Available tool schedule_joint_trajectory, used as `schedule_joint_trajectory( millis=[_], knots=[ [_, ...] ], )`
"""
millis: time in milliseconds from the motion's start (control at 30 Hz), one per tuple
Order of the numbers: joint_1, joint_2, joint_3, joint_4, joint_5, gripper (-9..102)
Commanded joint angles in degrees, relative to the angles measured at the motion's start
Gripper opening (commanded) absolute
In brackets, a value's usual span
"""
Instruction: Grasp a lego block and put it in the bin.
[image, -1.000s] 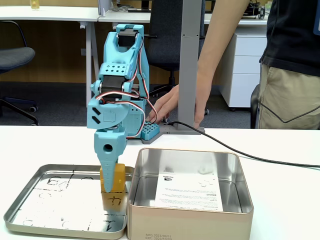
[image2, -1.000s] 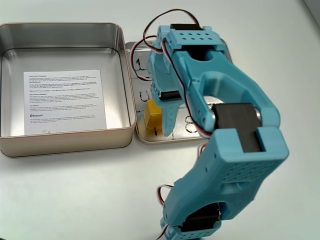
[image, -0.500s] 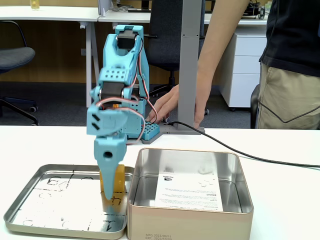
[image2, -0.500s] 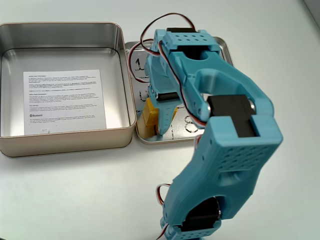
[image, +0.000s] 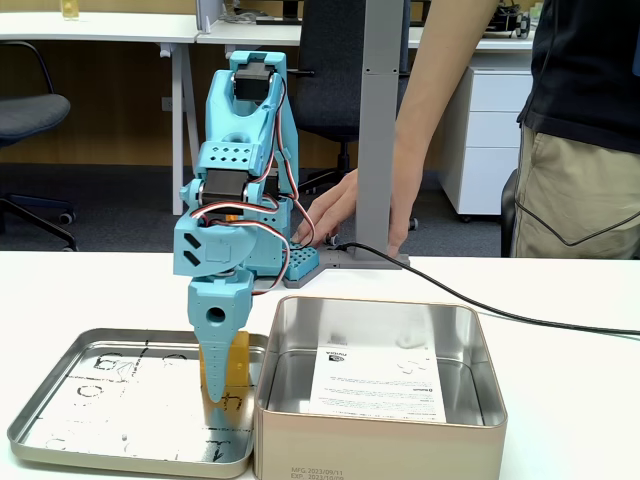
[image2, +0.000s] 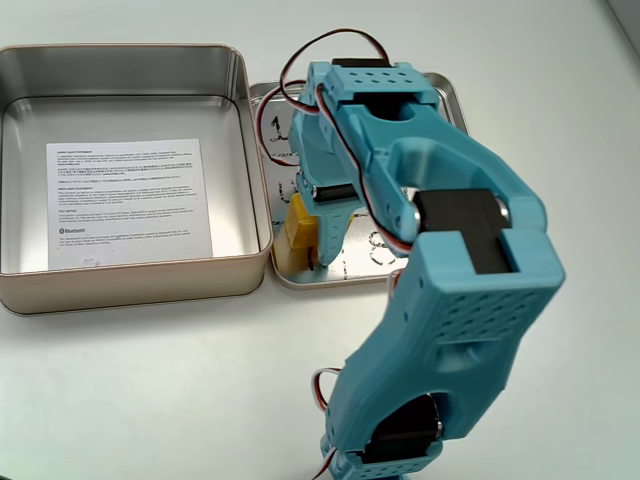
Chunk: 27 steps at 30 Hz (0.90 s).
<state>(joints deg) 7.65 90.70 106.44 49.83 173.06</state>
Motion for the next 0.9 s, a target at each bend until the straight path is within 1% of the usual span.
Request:
schedule_joint_trajectory(
  millis=[0,300,500,700,867],
  knots=[
    [0.44,0.88,1.41,-0.62,0.09,31],
    [-0.09,1.05,7.82,-5.27,0.09,12],
    [0.09,2.55,11.07,-6.24,0.62,1],
    [0.00,6.77,13.36,-6.15,1.23,0],
    [0.00,12.92,12.39,-3.16,2.64,0]
  ],
)
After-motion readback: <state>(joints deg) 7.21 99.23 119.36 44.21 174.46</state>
